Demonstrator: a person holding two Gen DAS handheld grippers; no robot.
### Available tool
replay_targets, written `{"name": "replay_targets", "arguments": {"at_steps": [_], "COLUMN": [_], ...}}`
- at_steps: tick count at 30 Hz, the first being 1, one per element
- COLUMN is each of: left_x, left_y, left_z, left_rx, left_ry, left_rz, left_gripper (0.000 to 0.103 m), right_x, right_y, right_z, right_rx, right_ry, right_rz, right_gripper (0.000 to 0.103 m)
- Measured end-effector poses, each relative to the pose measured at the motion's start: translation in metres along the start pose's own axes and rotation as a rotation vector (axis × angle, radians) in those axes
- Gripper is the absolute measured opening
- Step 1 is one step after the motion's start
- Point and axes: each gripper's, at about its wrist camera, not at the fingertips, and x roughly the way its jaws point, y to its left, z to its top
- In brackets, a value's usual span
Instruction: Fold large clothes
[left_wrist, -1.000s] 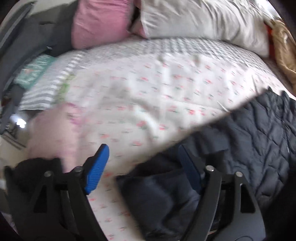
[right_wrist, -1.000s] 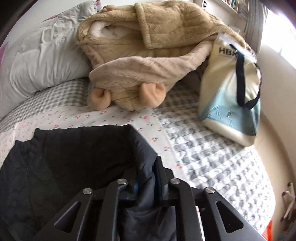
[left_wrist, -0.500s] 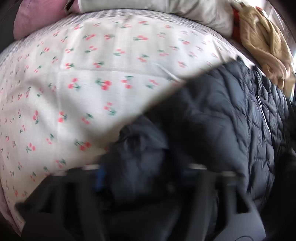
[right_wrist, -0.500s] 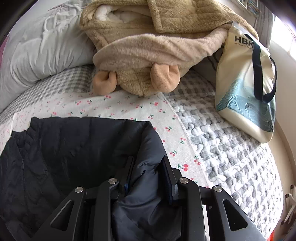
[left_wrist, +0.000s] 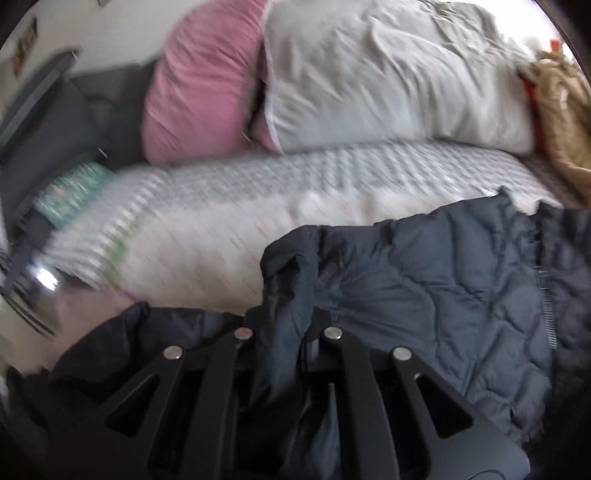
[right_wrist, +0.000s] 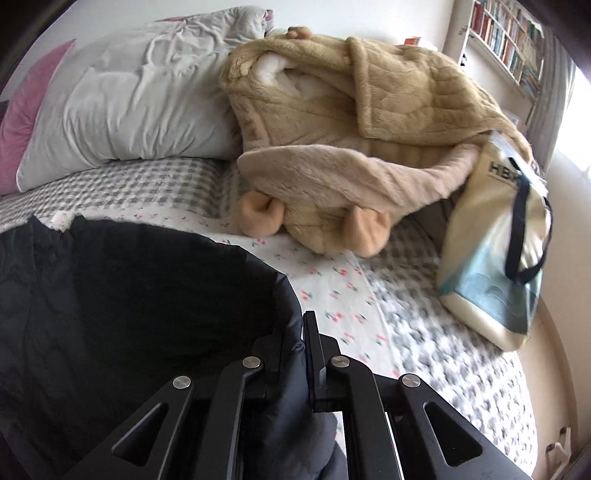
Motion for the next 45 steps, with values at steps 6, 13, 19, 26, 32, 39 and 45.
{"name": "replay_targets", "arguments": {"at_steps": [6,13,19,26,32,39,45], "left_x": [0.03,-0.033,-0.108,-0.166,-0.188,-0.193,-0.189], "left_y": [0.007,-0.025,-0.042,-0.047,-0.049,-0.056,-0.065], "left_z": [-0.015,-0.035,-0.069,-0.122,-0.171,-0.177,-0.171], "left_rx": [-0.159,-0.09,-0.126,-0.234,-0.311,-0.283,-0.248], "left_ry": [0.167,0.152,0.166,0.221,0.208,0.11,0.095], "left_rz": [-0.078,-0.158,-0.279,-0.378,-0.386,-0.356,-0.357], "left_gripper": [0.071,0.084,0.093,0.094,0.094,0.094,0.094], "right_x": [0.058,0.006,-0.07,-0.099,-0.07,-0.068,-0.091], "right_y": [0.0,-0.006,0.024,0.085,0.112,0.079,-0.001], "right_z": [0.007,-0.004,-0.053,-0.13,-0.166,-0.155,-0.085], "right_rx": [0.195,0.163,0.044,-0.143,-0.112,-0.079,-0.084], "right_ry": [0.164,0.104,0.002,0.031,0.123,0.126,0.006], "right_rz": [0.183,0.227,0.162,0.213,0.166,0.075,-0.203], "right_gripper": [0.018,0.073,0.086,0.086,0.074,0.009,0.009]}}
